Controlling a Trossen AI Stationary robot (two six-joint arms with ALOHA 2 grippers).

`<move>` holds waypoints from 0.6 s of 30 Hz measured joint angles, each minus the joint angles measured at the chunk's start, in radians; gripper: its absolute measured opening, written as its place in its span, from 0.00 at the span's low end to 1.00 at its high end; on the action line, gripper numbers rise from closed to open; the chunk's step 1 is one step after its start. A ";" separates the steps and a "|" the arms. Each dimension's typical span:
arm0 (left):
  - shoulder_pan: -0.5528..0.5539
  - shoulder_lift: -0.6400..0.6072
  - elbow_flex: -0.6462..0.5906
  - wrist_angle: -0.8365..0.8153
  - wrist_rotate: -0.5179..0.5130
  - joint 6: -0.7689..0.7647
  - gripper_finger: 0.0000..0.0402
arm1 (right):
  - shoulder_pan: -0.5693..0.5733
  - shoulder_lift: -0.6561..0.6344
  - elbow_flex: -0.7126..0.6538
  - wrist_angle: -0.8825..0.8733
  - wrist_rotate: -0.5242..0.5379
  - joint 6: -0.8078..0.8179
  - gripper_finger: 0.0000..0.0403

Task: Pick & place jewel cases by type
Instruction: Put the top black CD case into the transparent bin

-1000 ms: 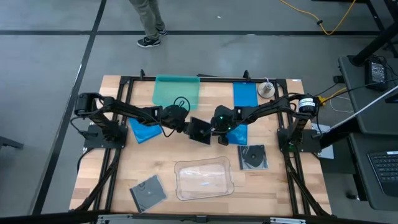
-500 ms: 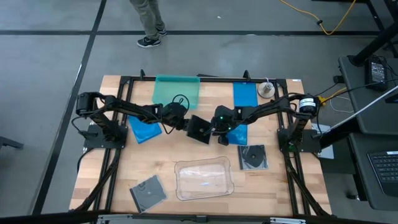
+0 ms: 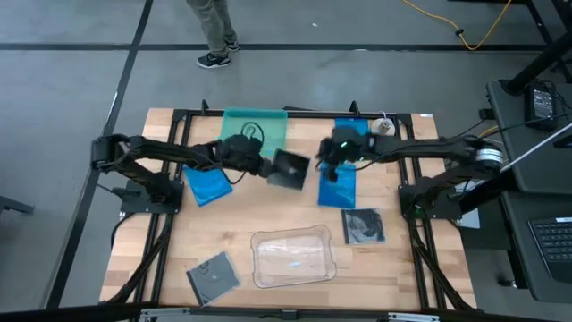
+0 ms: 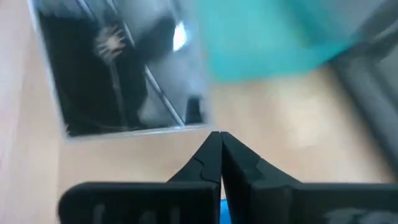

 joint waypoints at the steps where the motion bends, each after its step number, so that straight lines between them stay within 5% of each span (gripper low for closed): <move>1: 0.013 -0.034 0.000 -0.006 0.000 0.028 0.05 | -0.016 -0.040 0.000 0.004 0.004 0.004 0.02; 10: 0.109 -0.363 0.001 0.000 -0.032 0.310 0.05 | -0.066 -0.329 0.002 0.042 0.000 0.040 0.02; 18: 0.118 -0.587 0.029 -0.044 -0.064 0.609 0.05 | -0.062 -0.446 0.002 0.111 -0.002 0.108 0.02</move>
